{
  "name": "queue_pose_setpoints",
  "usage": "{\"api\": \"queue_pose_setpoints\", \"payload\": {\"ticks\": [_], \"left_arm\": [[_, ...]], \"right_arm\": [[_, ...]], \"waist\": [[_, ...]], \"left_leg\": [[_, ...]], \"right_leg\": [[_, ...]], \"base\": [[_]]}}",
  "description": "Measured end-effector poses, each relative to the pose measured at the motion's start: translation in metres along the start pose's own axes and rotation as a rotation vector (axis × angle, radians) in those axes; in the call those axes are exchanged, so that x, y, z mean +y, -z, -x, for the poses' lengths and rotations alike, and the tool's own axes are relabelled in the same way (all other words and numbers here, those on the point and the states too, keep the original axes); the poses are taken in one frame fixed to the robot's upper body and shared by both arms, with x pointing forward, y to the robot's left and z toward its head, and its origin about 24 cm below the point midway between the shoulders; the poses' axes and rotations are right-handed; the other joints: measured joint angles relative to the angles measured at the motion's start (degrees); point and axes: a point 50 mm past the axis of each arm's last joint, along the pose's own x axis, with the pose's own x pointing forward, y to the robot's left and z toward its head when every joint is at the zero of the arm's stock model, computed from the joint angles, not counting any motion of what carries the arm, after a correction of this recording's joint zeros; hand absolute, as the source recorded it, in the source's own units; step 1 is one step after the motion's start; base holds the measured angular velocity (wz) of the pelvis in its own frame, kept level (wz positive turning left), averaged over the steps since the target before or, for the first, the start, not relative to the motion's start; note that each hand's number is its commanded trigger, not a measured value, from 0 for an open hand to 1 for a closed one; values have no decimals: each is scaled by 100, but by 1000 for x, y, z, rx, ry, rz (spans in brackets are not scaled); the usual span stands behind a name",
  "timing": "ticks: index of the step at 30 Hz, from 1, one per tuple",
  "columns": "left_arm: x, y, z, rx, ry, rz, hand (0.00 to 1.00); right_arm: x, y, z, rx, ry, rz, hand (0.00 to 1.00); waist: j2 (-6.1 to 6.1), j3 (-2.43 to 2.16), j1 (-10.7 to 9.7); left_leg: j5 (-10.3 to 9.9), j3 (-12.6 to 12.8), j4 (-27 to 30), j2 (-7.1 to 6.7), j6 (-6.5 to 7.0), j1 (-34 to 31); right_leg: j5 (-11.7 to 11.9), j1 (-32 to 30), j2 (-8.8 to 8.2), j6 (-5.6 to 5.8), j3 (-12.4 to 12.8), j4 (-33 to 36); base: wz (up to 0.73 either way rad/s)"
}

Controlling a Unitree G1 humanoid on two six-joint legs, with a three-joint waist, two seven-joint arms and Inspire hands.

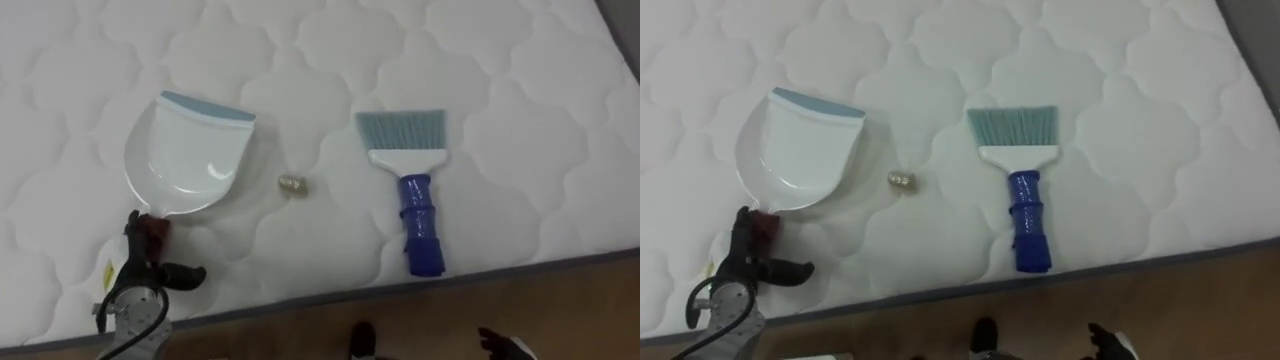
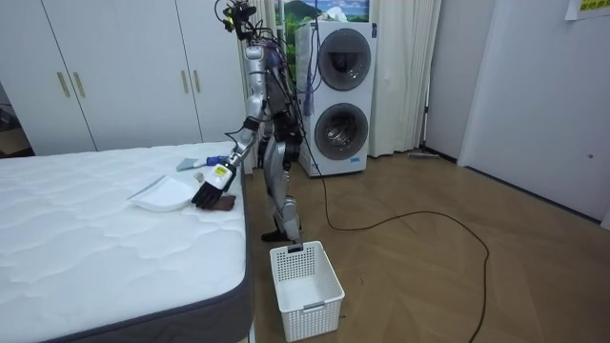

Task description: Clean bed

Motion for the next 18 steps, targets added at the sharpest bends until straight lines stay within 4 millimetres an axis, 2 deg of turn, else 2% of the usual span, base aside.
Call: {"api": "queue_pose_setpoints", "payload": {"ticks": [5, 13, 18], "left_arm": [[10, 4, -6, 53, -24, -41, 100], [6, 15, -4, 134, 33, -82, 100], [2, 10, -4, 139, 40, -48, 100]], "right_arm": [[0, -2, 0, 3, 3, 2, 0], [1, -3, -1, 10, 10, 16, 0], [0, -6, -1, -1, 19, 20, 0]], "waist": [[11, -2, 3], [12, 0, 11], [17, 2, 36]], "left_leg": [[1, 28, 10, -4, -1, -42], [2, 26, 11, -7, -1, -51], [2, 22, 63, -6, -1, -149]], "right_leg": [[-10, -64, -20, -10, 1, 65], [-10, -73, -21, -9, 3, 64], [-3, -157, -21, -12, 7, 71]], "base": [[0], [0], [0]]}}
